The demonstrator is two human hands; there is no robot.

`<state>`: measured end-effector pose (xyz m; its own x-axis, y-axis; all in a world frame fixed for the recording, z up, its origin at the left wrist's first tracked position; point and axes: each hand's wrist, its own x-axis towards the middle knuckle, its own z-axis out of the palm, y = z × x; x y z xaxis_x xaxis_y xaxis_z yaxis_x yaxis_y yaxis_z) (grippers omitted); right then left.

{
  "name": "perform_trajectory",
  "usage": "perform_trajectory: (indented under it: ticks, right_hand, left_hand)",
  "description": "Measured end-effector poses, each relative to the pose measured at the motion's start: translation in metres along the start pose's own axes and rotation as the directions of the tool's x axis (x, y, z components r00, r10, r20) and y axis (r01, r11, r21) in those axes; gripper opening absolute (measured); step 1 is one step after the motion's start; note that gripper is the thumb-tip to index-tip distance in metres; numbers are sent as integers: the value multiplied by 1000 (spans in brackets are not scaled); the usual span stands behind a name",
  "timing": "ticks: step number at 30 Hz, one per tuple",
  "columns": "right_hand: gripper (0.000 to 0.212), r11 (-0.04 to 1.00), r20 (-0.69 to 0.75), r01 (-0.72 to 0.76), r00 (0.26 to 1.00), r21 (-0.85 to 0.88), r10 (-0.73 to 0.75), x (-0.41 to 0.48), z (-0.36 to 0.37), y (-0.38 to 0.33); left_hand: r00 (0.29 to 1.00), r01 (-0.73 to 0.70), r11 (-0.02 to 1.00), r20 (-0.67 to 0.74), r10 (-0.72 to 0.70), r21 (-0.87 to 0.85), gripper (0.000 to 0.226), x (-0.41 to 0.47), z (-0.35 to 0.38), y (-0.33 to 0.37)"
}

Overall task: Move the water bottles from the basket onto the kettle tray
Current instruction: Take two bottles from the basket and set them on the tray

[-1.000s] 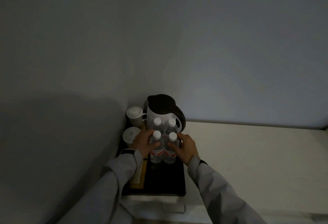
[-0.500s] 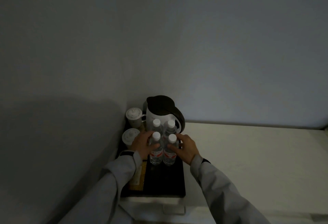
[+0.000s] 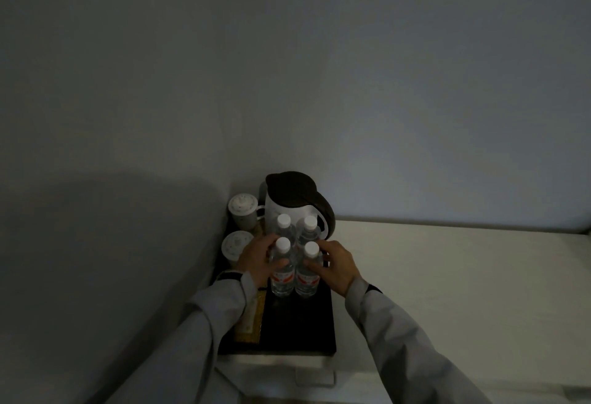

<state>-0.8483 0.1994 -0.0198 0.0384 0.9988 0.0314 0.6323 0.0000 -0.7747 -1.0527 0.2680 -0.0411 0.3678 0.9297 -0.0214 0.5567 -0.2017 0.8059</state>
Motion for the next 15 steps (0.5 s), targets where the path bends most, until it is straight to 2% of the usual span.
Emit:
perform_trajectory:
  ticks: [15]
  right_hand:
    - [37,999,-2,-26,1000,17,26,4,0,-1]
  left_hand:
    - [998,31,999,-46,-32,-28,48,-1,3,-3]
